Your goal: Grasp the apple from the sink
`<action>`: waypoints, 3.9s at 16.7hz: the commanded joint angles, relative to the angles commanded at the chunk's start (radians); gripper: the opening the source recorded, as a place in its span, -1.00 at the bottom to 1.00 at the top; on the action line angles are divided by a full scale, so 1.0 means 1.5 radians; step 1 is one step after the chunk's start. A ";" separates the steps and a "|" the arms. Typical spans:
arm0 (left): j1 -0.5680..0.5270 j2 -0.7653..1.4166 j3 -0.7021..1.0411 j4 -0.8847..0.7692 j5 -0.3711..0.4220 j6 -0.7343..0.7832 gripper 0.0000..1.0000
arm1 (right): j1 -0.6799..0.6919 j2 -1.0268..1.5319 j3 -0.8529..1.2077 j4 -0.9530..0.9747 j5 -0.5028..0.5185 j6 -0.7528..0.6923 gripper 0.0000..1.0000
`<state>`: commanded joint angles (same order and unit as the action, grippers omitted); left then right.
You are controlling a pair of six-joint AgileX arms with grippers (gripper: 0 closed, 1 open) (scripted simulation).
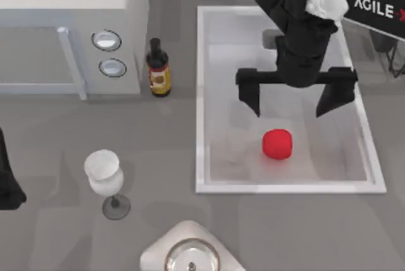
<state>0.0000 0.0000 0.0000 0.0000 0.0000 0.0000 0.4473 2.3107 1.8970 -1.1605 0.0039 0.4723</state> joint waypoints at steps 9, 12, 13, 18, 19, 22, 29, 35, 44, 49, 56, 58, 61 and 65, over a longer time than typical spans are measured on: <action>0.000 0.000 0.000 0.000 0.000 0.000 1.00 | 0.004 0.140 -0.119 0.268 0.002 0.003 1.00; 0.000 0.000 0.000 0.000 0.000 0.000 1.00 | 0.004 0.156 -0.131 0.290 0.002 0.003 1.00; 0.000 0.000 0.000 0.000 0.000 0.000 1.00 | 0.004 0.156 -0.131 0.290 0.002 0.003 1.00; 0.000 0.000 0.000 0.000 0.000 0.000 1.00 | 0.004 0.156 -0.131 0.290 0.002 0.003 0.55; 0.000 0.000 0.000 0.000 0.000 0.000 1.00 | 0.004 0.156 -0.131 0.290 0.002 0.003 0.40; 0.000 0.000 0.000 0.000 0.000 0.000 1.00 | 0.004 0.156 -0.131 0.290 0.002 0.003 -0.06; 0.000 0.000 0.000 0.000 0.000 0.000 1.00 | 0.004 0.156 -0.131 0.290 0.002 0.003 -1.00; 0.000 0.000 0.000 0.000 0.000 0.000 1.00 | 0.004 0.156 -0.131 0.290 0.002 0.003 -1.00; 0.000 0.000 0.000 0.000 0.000 0.000 1.00 | 0.004 0.120 0.030 0.117 0.017 -0.003 -1.00; 0.000 0.000 0.000 0.000 0.000 0.000 1.00 | 0.003 0.107 0.279 -0.159 0.016 -0.004 -1.00; 0.000 0.000 0.000 0.000 0.000 0.000 1.00 | -0.001 0.076 0.486 -0.379 0.016 -0.009 -1.00; 0.000 0.000 0.000 0.000 0.000 0.000 1.00 | -0.001 0.075 0.489 -0.382 0.016 -0.009 -1.00; 0.000 0.000 0.000 0.000 0.000 0.000 1.00 | 0.001 0.074 0.486 -0.379 0.015 -0.009 -1.00; 0.000 0.000 0.000 0.000 0.000 0.000 1.00 | -0.056 0.025 0.410 -0.346 0.012 -0.065 -1.00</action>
<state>0.0000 0.0000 0.0000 0.0000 0.0000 0.0000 0.3629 2.3480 2.5126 -1.6791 0.0227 0.3750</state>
